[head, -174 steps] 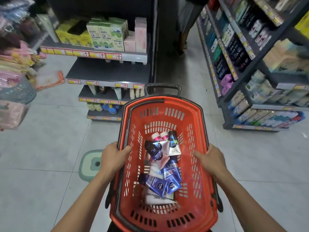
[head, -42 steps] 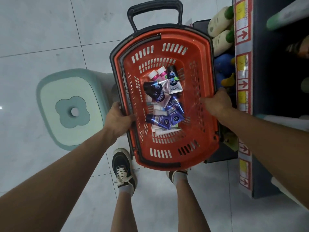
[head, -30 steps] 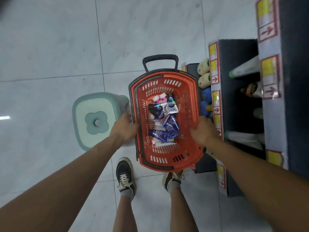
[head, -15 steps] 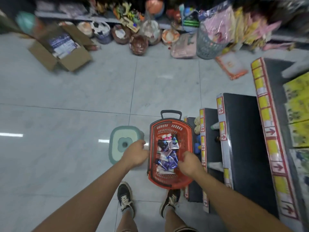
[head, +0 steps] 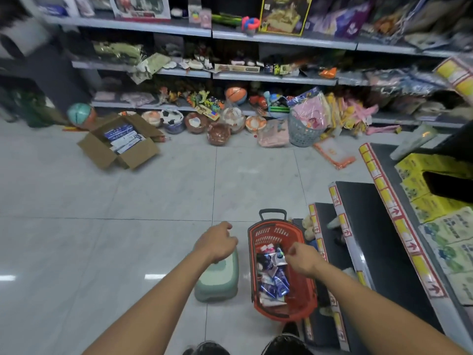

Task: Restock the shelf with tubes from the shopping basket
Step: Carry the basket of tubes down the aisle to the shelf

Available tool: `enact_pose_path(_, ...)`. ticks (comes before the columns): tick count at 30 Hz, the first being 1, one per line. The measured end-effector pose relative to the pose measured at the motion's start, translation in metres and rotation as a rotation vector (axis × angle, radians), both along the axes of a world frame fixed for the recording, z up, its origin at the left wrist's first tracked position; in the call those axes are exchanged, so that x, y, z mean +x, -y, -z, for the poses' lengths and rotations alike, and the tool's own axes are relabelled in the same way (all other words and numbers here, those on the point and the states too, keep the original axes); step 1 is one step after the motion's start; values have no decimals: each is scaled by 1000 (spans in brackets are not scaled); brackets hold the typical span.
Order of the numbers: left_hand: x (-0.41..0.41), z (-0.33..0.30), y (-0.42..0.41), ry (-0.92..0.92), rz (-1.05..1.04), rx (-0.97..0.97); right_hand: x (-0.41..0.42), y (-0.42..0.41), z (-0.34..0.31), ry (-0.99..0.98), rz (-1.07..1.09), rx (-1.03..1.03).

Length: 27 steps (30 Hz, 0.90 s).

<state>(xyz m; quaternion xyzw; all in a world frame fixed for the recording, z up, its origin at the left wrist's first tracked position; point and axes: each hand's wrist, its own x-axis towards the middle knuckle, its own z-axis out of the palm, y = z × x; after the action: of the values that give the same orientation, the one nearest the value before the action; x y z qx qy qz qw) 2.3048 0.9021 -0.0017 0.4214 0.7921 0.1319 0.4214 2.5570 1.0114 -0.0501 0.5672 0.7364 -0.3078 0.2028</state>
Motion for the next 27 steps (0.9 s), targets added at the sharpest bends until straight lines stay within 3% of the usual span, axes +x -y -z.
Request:
enact_pose_path(11,-35,-19,32,-90,275,18,-14,74,-33,-35,146,6)
enact_pose_path(17,3,-20,-11,-152,446,31,15,73,-28,-139,368,23)
enact_pose_path(27,78,-21,-132,-231,691,-9,76,3,0,-216,594,-56)
